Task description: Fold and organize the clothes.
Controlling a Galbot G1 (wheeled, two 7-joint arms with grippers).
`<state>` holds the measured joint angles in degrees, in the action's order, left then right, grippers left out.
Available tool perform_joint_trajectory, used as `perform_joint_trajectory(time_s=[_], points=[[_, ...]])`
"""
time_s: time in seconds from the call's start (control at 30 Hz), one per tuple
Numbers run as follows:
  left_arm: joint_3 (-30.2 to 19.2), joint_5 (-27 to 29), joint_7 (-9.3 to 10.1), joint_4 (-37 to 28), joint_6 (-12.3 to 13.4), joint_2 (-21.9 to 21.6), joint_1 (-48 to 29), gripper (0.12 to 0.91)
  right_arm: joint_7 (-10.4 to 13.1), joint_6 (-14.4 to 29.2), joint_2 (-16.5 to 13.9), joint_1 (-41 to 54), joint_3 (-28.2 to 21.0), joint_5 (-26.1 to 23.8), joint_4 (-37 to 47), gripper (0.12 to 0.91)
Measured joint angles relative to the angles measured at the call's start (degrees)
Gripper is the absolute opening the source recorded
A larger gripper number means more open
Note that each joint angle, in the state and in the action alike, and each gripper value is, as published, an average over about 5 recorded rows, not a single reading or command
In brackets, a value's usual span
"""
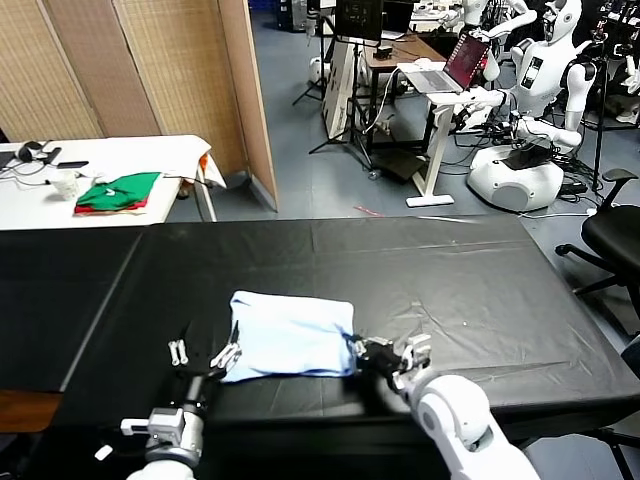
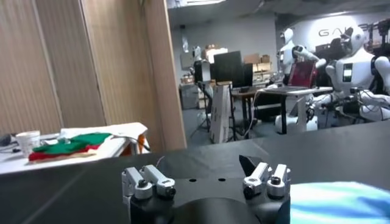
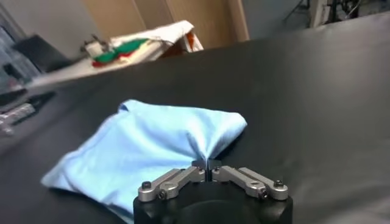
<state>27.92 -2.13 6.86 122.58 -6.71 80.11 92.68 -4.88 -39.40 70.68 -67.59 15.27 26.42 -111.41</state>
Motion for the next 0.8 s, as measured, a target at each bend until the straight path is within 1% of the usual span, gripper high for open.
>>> perform_joint_trajectory(time_s=[0.07,0.1,0.17,0.27,0.37,0.43,0.47,0.53,0.57,0.67,0.8], points=[[0.1,-0.6,-0.14,0.2,-1.2,0.0,0.3,0.907,-0.2,0.0,-0.8,-0.2,0.5,-1.2,-0.5,0.184],[0.2,-0.7,-0.27,0.3,-1.8,-0.1,0.5,0.907,-0.3,-0.1,-1.1,-0.4,0.8,-1.7,-1.0,0.219],[0.3,-0.4,-0.49,0.4,-2.1,-0.3,0.9,0.907,-0.5,0.0,-1.6,-1.4,1.4,-2.8,-2.3,0.324],[0.3,0.2,-0.39,0.3,-1.1,-0.7,1.4,0.907,-0.4,1.1,-2.0,-3.7,2.6,-4.5,-4.8,0.513],[0.2,0.6,-0.03,0.3,-0.7,-1.1,2.1,0.907,0.5,4.1,-2.0,-6.9,4.2,-6.4,-7.8,0.702],[-0.1,0.8,0.21,0.7,-0.9,-1.5,2.7,0.907,1.6,6.9,-1.9,-9.5,5.6,-7.1,-9.8,0.811],[-0.2,1.0,0.25,1.0,-0.9,-1.7,3.2,0.907,2.3,8.3,-1.9,-10.9,6.3,-7.3,-10.8,0.849],[-0.3,1.4,0.20,1.8,-0.9,-2.3,4.5,0.907,3.5,11.3,-1.8,-14.1,7.7,-7.9,-12.8,0.892],[-0.2,1.6,0.15,2.1,-0.8,-2.6,5.3,0.907,4.2,13.0,-1.7,-15.9,8.4,-8.5,-13.7,0.899],[0.1,1.2,0.17,3.3,-0.6,-3.4,7.9,0.907,6.0,18.6,-1.2,-21.1,9.9,-11.0,-15.5,0.906],[0.5,0.2,0.26,5.1,-0.4,-4.1,11.2,0.907,8.5,27.9,-1.0,-27.9,10.9,-15.2,-16.6,0.907]])
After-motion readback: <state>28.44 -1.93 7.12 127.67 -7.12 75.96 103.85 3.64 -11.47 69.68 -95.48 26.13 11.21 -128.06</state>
